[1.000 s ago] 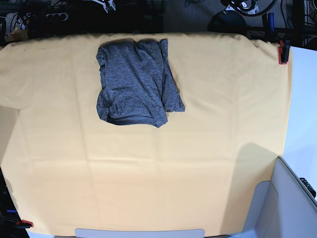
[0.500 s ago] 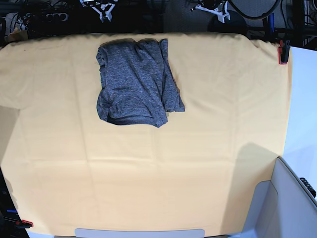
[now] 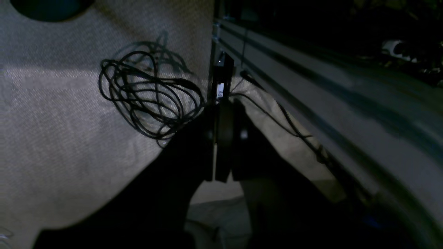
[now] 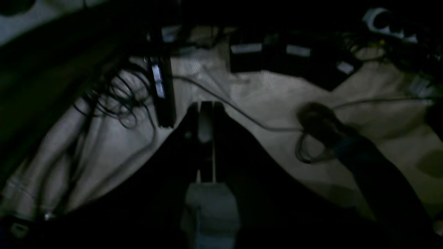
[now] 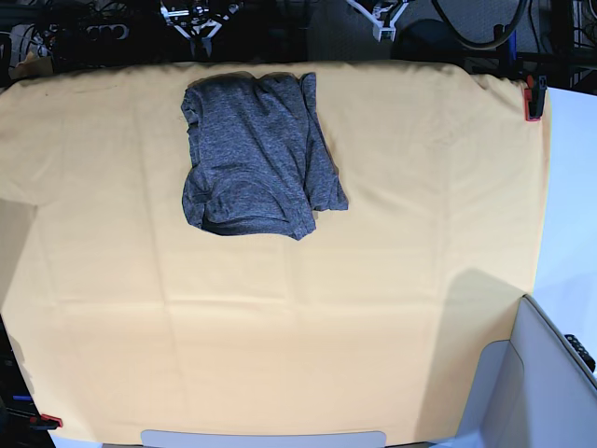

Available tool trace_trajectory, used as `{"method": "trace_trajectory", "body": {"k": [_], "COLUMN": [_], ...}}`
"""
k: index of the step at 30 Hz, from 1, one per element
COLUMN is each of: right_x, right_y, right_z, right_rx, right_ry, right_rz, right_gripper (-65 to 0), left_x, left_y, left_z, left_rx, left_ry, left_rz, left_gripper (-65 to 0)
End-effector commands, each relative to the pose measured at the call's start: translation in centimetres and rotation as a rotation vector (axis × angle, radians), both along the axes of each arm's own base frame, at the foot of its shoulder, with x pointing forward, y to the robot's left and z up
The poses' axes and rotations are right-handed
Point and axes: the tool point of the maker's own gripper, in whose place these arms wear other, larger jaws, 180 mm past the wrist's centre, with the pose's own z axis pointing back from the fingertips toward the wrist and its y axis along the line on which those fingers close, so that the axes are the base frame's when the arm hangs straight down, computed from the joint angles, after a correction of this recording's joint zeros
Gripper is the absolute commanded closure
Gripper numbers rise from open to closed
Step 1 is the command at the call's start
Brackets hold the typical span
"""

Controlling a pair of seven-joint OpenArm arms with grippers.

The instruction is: Fold the T-shirt properly

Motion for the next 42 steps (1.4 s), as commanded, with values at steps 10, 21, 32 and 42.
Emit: {"method": "trace_trajectory", "body": {"k": [10,21,32,42], "right_x": [0.0,1.2,0.7,1.2], "right_y": [4.3,5.7,5.8,5.4], "right_z": [-0.5,-0.3,-0.4,-0.3], "right_rx": [0.038,0.059,0.059,0.054], "right_ry": [-0.013,-0.032,-0.023,-0.031], "right_rz": [-0.030,-0.031,-0.025,-0.026], "right_gripper": [0.0,0.0,0.0,0.0], "left_x": [-1.0,-1.0,-1.0,-0.6], "left_y": [1.2,2.7,1.8,-1.0], "left_z": [-0.4,-0.5,-0.5,-0.5], "left_rx": [0.074,0.185,0.172,0.131], "left_ry": [0.029,0.032,0.030,0.020], "left_rz": [-0.110,-0.196,-0.187,-0.182], "left_gripper": [-0.4,-0.4,-0.4,-0.4]}}
